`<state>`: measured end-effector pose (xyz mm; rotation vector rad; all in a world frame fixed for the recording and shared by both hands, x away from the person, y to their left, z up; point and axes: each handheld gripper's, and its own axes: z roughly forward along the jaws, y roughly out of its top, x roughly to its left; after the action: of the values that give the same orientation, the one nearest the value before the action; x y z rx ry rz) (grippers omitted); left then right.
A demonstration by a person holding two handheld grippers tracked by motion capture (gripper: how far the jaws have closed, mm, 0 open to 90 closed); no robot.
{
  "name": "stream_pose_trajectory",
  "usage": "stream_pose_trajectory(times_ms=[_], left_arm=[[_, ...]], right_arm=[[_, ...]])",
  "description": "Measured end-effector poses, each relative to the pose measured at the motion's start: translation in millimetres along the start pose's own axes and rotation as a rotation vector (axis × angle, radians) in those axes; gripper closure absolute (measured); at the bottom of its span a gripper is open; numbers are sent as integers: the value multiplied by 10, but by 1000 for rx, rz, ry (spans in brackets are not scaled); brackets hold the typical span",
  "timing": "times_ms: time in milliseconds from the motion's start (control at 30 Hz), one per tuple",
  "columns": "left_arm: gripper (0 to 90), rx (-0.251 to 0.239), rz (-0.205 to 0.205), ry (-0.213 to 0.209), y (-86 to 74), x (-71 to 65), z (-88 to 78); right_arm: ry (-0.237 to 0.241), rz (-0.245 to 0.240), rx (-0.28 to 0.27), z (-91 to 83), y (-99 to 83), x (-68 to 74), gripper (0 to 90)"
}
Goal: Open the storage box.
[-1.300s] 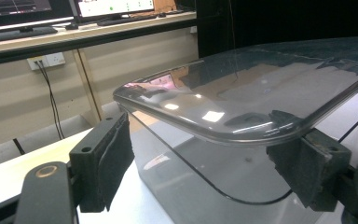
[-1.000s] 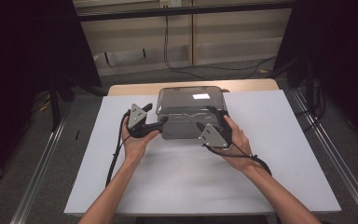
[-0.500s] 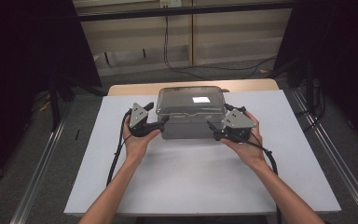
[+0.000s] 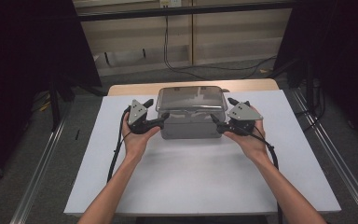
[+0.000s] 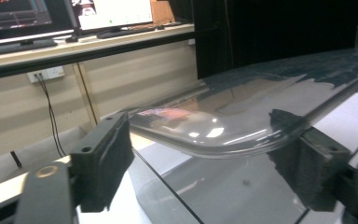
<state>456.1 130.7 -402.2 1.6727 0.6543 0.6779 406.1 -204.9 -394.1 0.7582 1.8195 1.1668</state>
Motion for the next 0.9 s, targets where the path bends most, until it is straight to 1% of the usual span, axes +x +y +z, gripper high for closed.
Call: stream_pose_trajectory(times_ms=[33,67,100,167,267,300,333,367,400,433,500,533,600,633,700,733,767,800,867,900], left_arm=[[212,-5,-17,0,0,-2,8],[208,-3,-17,-7,2,2,10],[208,-1,-12,-4,8,3,12],[209,-2,-19,-11,11,0,18],[228,-1,-15,-18,27,6,27],[228,0,-13,-17,38,9,27],[228,-4,-20,-18,48,12,29],[228,-5,-18,-18,62,19,31],[228,-2,-12,-16,74,25,29],[230,-7,-17,-18,88,25,32],[245,-12,-15,-22,109,30,30],[246,-16,-12,-21,114,35,34],[246,-17,-18,-22,118,34,36],[251,-13,-8,-22,123,32,30],[288,-20,1,-35,132,30,27],[298,-18,16,-37,140,38,24],[305,-21,13,-38,146,35,26],[311,-20,20,-40,155,39,27],[302,-19,34,-34,170,43,32],[288,-22,27,-34,175,43,42]], right_arm=[[0,0,0,0,0,0,182],[6,7,-2,3,11,-8,181],[9,15,-5,6,19,-13,187],[17,15,-14,10,26,-28,219],[10,11,-23,20,29,-45,244],[23,3,-12,33,45,-55,255],[23,3,-12,33,45,-55,255],[23,1,-16,37,55,-61,257],[23,3,-21,42,68,-66,269],[30,9,-24,50,82,-71,288],[39,5,-22,65,104,-76,290],[44,16,-35,85,117,-76,307],[47,14,-32,95,124,-73,306],[52,15,-27,106,131,-69,307],[55,10,-32,123,135,-69,325],[54,11,-31,132,139,-70,327],[55,11,-35,141,143,-73,336],[59,15,-37,146,151,-75,346],[62,27,-48,152,169,-84,366],[70,32,-51,151,176,-93,374]])
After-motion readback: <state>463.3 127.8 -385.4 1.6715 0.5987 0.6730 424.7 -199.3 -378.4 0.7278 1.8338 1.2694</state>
